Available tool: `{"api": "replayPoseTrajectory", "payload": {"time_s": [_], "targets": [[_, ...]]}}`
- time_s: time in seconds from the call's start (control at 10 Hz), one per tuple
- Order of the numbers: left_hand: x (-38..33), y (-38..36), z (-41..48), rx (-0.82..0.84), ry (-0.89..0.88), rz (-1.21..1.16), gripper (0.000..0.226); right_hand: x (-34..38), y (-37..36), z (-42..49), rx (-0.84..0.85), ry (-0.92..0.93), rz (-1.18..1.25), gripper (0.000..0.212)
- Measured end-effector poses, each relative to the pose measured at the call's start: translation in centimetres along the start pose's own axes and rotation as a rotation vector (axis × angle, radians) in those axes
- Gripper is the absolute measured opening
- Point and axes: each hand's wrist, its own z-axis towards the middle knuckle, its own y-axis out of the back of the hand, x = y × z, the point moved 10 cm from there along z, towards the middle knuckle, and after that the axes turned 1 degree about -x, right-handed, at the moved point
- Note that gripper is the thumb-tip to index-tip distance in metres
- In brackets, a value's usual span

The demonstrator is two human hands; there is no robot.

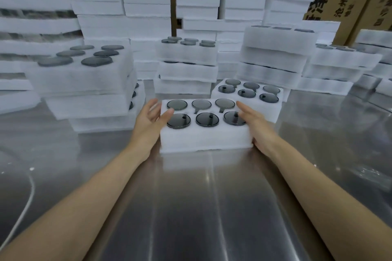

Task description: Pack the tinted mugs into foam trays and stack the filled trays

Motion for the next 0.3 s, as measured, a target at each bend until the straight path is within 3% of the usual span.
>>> {"api": "replayPoseTrajectory", "payload": {"time_s": [0.1, 0.2, 0.3], "targets": [[-1.1, 0.3, -1.0, -0.092, -0.072, 0.116, 0.055, 1.9, 1.0, -2.0, -0.179, 0.13, -0.039, 0.037], [-3.4, 0.9, -3.4, -0.221, -0.191, 0.311, 0.036, 1.4, 2.2, -4.5, -0.341, 0.13, 0.082, 0.032], [-3.3, 0.2, -7.9, -0.256, -0.22, 0.373, 0.06, 1.9, 3.5, -6.9, -0.453, 0.158, 0.179, 0.029]]}}
